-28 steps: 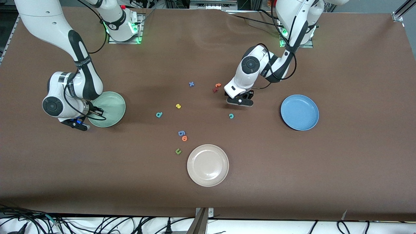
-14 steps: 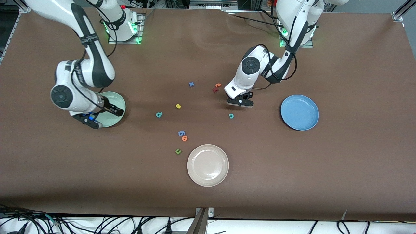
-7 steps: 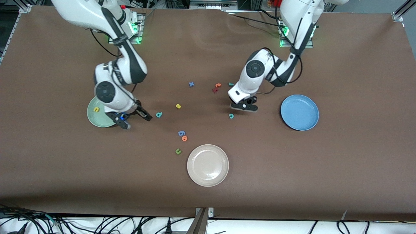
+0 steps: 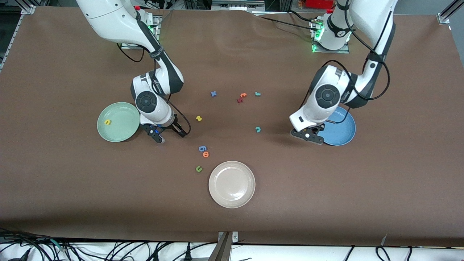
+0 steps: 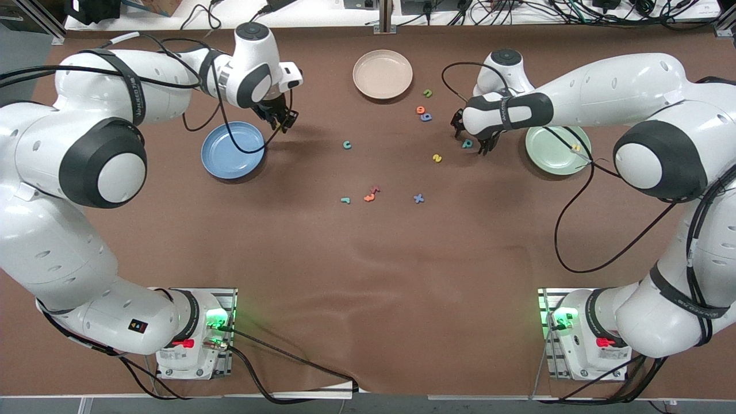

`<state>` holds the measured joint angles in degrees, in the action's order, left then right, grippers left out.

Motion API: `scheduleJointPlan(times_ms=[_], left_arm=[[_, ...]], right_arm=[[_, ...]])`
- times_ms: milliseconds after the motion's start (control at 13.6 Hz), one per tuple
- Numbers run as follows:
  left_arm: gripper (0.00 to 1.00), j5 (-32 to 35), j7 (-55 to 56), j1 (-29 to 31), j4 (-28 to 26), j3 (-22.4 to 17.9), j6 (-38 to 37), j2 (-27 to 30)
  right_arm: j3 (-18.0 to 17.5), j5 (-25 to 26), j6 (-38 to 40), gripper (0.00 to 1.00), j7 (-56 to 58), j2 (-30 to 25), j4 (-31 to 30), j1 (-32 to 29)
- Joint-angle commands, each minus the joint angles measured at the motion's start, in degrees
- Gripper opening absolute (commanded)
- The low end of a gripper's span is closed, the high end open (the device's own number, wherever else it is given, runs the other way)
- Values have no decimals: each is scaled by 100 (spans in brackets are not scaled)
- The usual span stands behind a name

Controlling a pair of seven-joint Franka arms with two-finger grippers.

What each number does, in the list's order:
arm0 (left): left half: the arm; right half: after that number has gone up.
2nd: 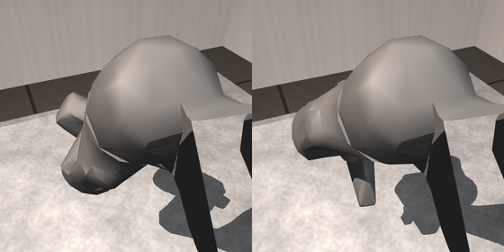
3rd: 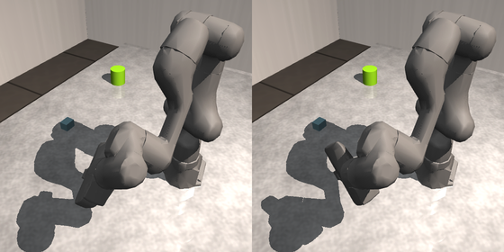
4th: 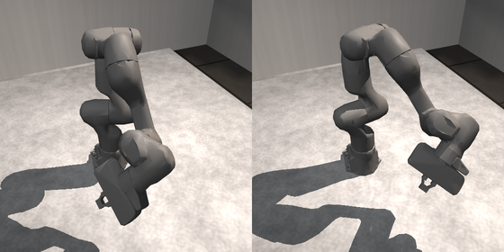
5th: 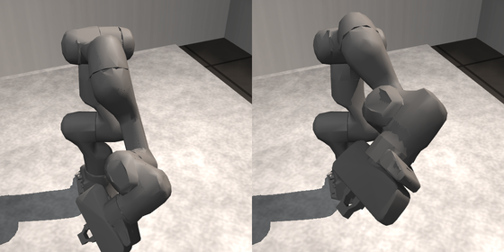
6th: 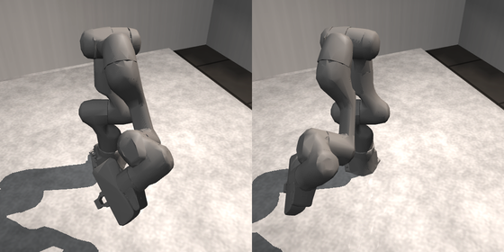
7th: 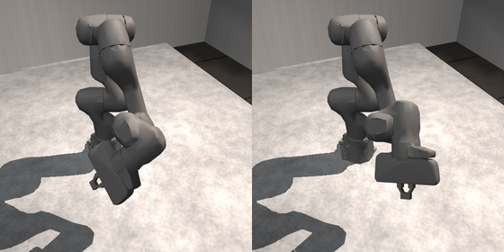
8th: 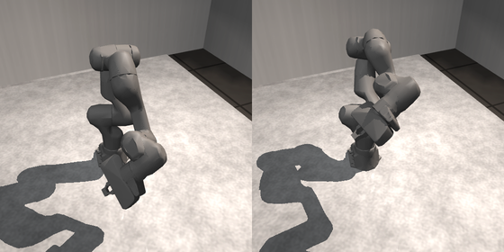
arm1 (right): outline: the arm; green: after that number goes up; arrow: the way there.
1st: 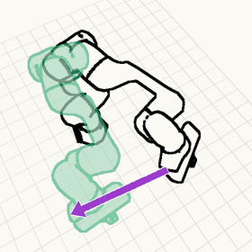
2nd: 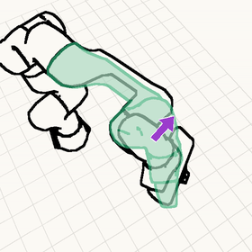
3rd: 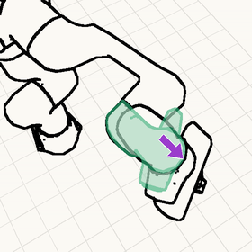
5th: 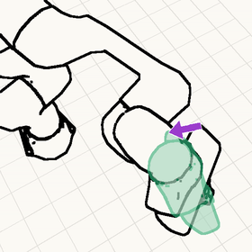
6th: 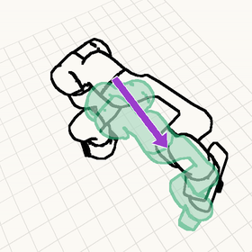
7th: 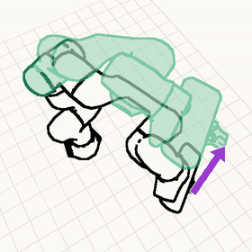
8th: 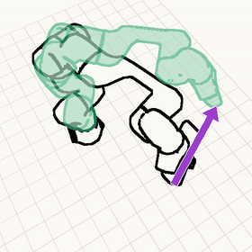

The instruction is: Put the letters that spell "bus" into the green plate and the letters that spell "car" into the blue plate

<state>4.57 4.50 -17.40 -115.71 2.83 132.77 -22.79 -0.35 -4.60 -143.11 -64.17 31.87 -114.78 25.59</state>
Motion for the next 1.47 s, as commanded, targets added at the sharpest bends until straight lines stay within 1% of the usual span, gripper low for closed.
scheduleJointPlan(times_ms=[0, 74, 147, 221, 294, 368, 441, 515, 588, 735, 809, 956, 1103, 1250, 1397], left_arm=[[0, 141, -1113, 604, -101, 59, -102, 91], [0, 141, -1535, 911, -101, 59, -119, 74], [0, 141, -1844, 1088, -83, 59, -120, 65], [3, 141, -1995, 1194, -66, 59, -128, 65], [37, 141, -1953, 1239, -57, 59, -137, 56], [97, 62, -1892, 1248, -57, 59, -172, 38], [100, 44, -1926, 1327, -65, 77, -381, 47], [100, -174, -1883, 1301, -39, 103, -592, 64], [100, -428, -1874, 1284, -39, 103, -638, 73], [100, -536, -1874, 1213, -22, 156, -629, 38], [100, -553, -1795, 1109, 66, 339, -629, 3], [100, -790, -1025, 968, 277, 612, -629, -172], [100, -800, -697, 783, 479, 657, -629, -251], [100, -974, -347, 503, 637, 683, -629, -304], [100, -1046, 215, 64, 944, 683, -629, -427]], right_arm=[[26, -85, -59, 88, -61, 48, -1, 86], [26, -85, -76, 77, -52, 74, 8, 86], [26, -85, -128, 69, -52, 83, -1, 86], [26, -85, -129, 56, -52, 100, -1, 86], [26, -85, -129, 44, -43, 101, -1, 86], [26, -85, -129, 32, -34, 101, -1, 86], [26, -85, -120, 18, -25, 101, -1, 86], [35, -85, -112, 7, -17, 101, -1, 86], [26, -85, -103, 0, -8, 101, -1, 78], [44, -85, -76, 0, 71, 66, 16, 69], [53, -85, -24, 0, 71, 31, 34, 60], [140, -59, 553, 0, 202, -197, 182, 8], [456, -67, 1588, 0, 719, -408, 507, -1], [903, -76, 2600, 0, 1517, -602, 824, -19], [1413, -85, 3208, 0, 2457, -777, 887, -19]])
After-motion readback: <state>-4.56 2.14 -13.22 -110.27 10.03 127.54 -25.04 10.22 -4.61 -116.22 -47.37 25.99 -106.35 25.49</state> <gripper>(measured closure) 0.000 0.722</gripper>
